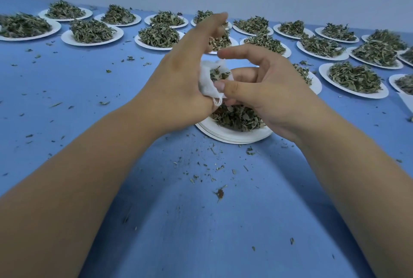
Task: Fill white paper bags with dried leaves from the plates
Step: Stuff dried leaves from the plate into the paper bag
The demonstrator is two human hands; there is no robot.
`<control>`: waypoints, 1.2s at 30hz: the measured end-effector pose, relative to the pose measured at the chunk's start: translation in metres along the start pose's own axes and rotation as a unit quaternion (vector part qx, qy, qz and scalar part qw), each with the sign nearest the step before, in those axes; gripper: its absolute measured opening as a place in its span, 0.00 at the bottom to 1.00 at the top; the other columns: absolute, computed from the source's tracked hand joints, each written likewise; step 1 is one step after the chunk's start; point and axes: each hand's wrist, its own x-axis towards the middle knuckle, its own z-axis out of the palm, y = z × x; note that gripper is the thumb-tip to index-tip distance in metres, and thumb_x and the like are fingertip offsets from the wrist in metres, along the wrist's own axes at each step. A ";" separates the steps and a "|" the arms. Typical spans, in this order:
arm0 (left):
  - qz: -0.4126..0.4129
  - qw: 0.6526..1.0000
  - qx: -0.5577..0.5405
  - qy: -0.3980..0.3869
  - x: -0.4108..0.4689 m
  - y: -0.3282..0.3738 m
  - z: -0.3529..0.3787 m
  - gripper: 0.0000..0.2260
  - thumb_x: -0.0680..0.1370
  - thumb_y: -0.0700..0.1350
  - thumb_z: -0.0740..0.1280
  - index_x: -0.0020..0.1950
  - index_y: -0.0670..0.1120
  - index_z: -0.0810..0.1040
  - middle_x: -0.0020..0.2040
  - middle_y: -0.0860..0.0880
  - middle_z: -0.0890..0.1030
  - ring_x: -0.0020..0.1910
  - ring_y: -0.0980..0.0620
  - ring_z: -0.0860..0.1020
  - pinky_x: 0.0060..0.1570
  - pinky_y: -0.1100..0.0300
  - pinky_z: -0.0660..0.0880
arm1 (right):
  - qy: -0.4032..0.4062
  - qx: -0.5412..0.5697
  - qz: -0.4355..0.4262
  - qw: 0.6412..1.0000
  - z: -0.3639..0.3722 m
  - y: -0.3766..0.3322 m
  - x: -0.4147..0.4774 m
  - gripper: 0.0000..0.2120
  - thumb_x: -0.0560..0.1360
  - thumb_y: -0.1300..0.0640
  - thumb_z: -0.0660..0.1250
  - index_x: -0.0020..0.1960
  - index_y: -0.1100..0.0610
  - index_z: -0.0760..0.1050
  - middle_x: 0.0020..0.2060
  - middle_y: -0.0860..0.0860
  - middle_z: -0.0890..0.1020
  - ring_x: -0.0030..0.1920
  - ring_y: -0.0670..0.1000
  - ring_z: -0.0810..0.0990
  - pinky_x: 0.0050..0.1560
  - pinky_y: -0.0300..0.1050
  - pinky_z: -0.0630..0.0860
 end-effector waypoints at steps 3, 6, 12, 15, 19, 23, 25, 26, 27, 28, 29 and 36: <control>-0.056 0.996 0.044 -0.052 -0.002 -0.005 -0.006 0.28 0.71 0.49 0.76 0.64 0.69 0.70 0.50 0.67 0.79 0.47 0.63 0.80 0.45 0.73 0.74 | -0.012 0.007 -0.032 0.999 0.003 0.000 -0.001 0.16 0.73 0.67 0.75 0.59 0.58 0.81 0.40 0.54 0.87 0.41 0.52 0.86 0.49 0.48 0.82; -0.069 0.989 0.111 -0.064 -0.004 -0.003 -0.009 0.10 0.69 0.55 0.70 0.49 0.62 0.77 0.41 0.63 0.80 0.41 0.63 0.78 0.37 0.72 0.70 | -0.006 0.002 -0.045 0.999 0.001 -0.002 -0.001 0.11 0.72 0.69 0.75 0.53 0.58 0.83 0.38 0.50 0.87 0.37 0.47 0.84 0.41 0.40 0.79; -0.052 0.997 0.045 -0.028 -0.006 0.006 -0.005 0.04 0.68 0.51 0.66 0.35 0.55 0.71 0.30 0.59 0.74 0.30 0.59 0.69 0.30 0.69 0.64 | -0.001 -0.040 -0.009 0.999 -0.002 -0.006 -0.003 0.09 0.73 0.66 0.72 0.51 0.56 0.82 0.38 0.50 0.84 0.35 0.48 0.82 0.34 0.44 0.74; -0.048 0.996 0.067 -0.032 -0.006 0.002 -0.004 0.09 0.69 0.46 0.67 0.33 0.54 0.68 0.29 0.56 0.71 0.30 0.56 0.67 0.29 0.64 0.62 | -0.023 0.003 0.028 0.999 -0.004 -0.008 -0.001 0.07 0.72 0.60 0.68 0.48 0.55 0.83 0.40 0.54 0.82 0.37 0.50 0.80 0.35 0.44 0.75; -0.047 0.994 0.089 -0.029 -0.005 0.001 -0.004 0.10 0.70 0.49 0.68 0.34 0.49 0.68 0.29 0.52 0.69 0.29 0.55 0.65 0.29 0.60 0.60 | -0.019 -0.026 0.007 0.999 -0.006 -0.006 -0.003 0.04 0.75 0.62 0.72 0.47 0.55 0.84 0.37 0.49 0.84 0.35 0.47 0.81 0.35 0.42 0.76; -0.028 0.994 0.100 -0.043 -0.006 0.005 -0.003 0.10 0.67 0.56 0.61 0.33 0.53 0.63 0.29 0.58 0.70 0.28 0.58 0.66 0.27 0.67 0.61 | 0.004 -0.065 -0.014 0.998 -0.004 -0.006 -0.003 0.06 0.74 0.65 0.75 0.44 0.55 0.82 0.34 0.46 0.84 0.32 0.46 0.79 0.33 0.40 0.75; -0.015 0.992 0.113 -0.045 -0.005 0.004 -0.001 0.10 0.69 0.52 0.63 0.33 0.54 0.62 0.30 0.57 0.69 0.28 0.58 0.66 0.28 0.67 0.61 | 0.021 -0.072 -0.024 0.997 -0.002 -0.006 -0.003 0.08 0.72 0.65 0.76 0.41 0.54 0.81 0.33 0.47 0.83 0.32 0.48 0.77 0.33 0.41 0.73; -0.011 0.993 0.111 -0.043 -0.006 0.004 0.000 0.10 0.69 0.50 0.63 0.33 0.54 0.62 0.30 0.57 0.69 0.28 0.58 0.66 0.28 0.67 0.61 | 0.031 -0.077 -0.030 0.996 -0.001 -0.006 -0.003 0.09 0.72 0.65 0.76 0.40 0.54 0.80 0.32 0.47 0.82 0.32 0.47 0.77 0.33 0.40 0.73; -0.009 0.994 0.104 -0.042 -0.006 0.004 0.000 0.10 0.69 0.49 0.64 0.33 0.55 0.62 0.30 0.58 0.70 0.28 0.58 0.66 0.28 0.67 0.61 | 0.042 -0.088 -0.038 0.994 0.001 -0.006 -0.003 0.10 0.71 0.66 0.76 0.39 0.54 0.79 0.31 0.47 0.81 0.31 0.46 0.77 0.33 0.39 0.73; -0.010 0.994 0.097 -0.041 -0.006 0.004 0.001 0.11 0.68 0.48 0.64 0.32 0.55 0.63 0.30 0.59 0.70 0.28 0.58 0.67 0.28 0.66 0.61 | 0.053 -0.108 -0.048 0.992 0.002 -0.006 -0.003 0.11 0.71 0.67 0.75 0.39 0.54 0.78 0.30 0.46 0.80 0.30 0.45 0.76 0.34 0.38 0.73; -0.012 0.995 0.094 -0.041 -0.007 0.005 0.002 0.11 0.68 0.47 0.65 0.32 0.56 0.63 0.30 0.59 0.70 0.28 0.58 0.67 0.28 0.66 0.60 | 0.064 -0.130 -0.056 0.988 0.004 -0.006 -0.003 0.11 0.71 0.68 0.75 0.39 0.54 0.77 0.31 0.46 0.78 0.30 0.45 0.75 0.34 0.38 0.73; -0.032 0.989 0.129 -0.057 -0.006 0.009 -0.005 0.10 0.68 0.45 0.67 0.35 0.57 0.68 0.30 0.60 0.73 0.30 0.61 0.70 0.28 0.66 0.61 | 0.015 -0.170 -0.032 0.985 0.000 -0.010 -0.004 0.12 0.72 0.63 0.75 0.51 0.52 0.78 0.45 0.47 0.82 0.36 0.47 0.78 0.40 0.37 0.75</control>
